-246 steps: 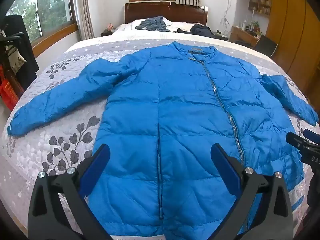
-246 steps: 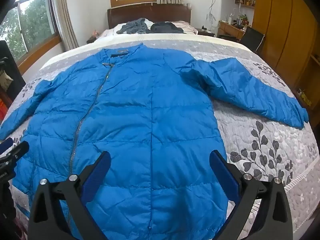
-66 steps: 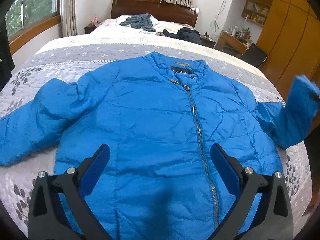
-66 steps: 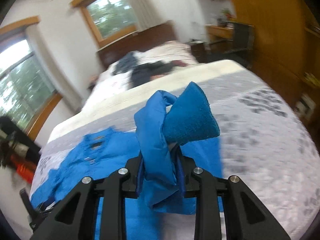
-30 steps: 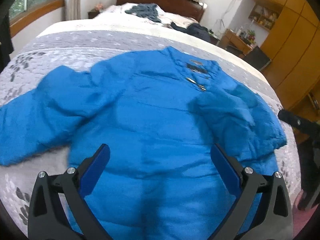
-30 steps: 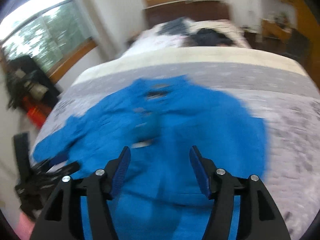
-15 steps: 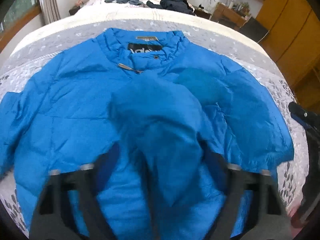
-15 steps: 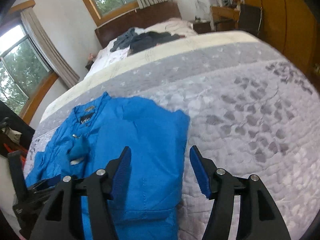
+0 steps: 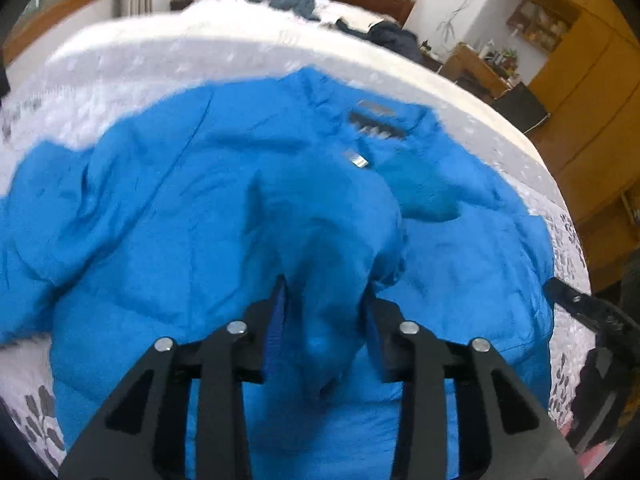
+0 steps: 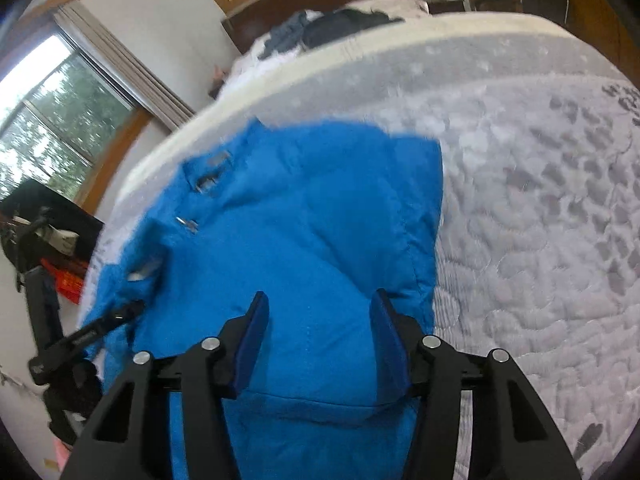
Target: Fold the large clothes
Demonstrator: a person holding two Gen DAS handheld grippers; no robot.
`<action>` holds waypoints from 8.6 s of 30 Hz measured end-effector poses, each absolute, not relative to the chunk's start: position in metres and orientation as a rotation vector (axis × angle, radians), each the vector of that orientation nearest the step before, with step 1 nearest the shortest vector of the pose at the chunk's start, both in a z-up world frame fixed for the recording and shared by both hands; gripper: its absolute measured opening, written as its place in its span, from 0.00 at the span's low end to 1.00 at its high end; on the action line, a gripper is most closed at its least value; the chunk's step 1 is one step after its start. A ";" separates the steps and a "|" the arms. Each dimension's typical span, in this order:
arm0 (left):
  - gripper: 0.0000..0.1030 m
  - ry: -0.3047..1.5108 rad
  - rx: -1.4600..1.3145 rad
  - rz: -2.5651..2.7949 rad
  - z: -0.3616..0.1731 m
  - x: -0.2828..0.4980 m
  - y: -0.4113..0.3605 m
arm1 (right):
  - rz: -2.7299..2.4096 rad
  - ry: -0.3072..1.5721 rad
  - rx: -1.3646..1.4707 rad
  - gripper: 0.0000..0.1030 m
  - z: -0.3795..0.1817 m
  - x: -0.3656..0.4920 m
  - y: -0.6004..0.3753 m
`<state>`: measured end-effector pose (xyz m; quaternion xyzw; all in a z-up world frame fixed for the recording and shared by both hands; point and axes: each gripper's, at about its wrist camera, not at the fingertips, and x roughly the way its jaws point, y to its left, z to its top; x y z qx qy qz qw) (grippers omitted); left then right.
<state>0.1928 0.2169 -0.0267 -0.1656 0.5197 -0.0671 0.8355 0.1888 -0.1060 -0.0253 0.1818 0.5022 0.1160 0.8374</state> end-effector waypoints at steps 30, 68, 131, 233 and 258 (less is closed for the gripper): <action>0.31 0.955 -0.209 -0.104 0.025 0.197 0.196 | 0.281 1.073 0.348 0.56 -0.021 0.184 -0.088; 0.51 0.977 -0.242 -0.125 -0.005 0.170 0.257 | 0.355 1.062 0.290 0.62 -0.015 0.173 -0.067; 0.13 0.728 -0.803 0.464 -0.024 0.017 0.616 | 0.505 1.115 0.101 0.72 -0.016 0.124 0.020; 0.59 0.900 -0.267 -0.233 -0.025 0.175 0.284 | 0.402 1.218 0.337 0.30 -0.029 0.210 -0.002; 0.64 0.882 -0.182 -0.142 -0.021 0.164 0.291 | 0.155 1.123 -0.211 0.30 -0.009 0.214 0.097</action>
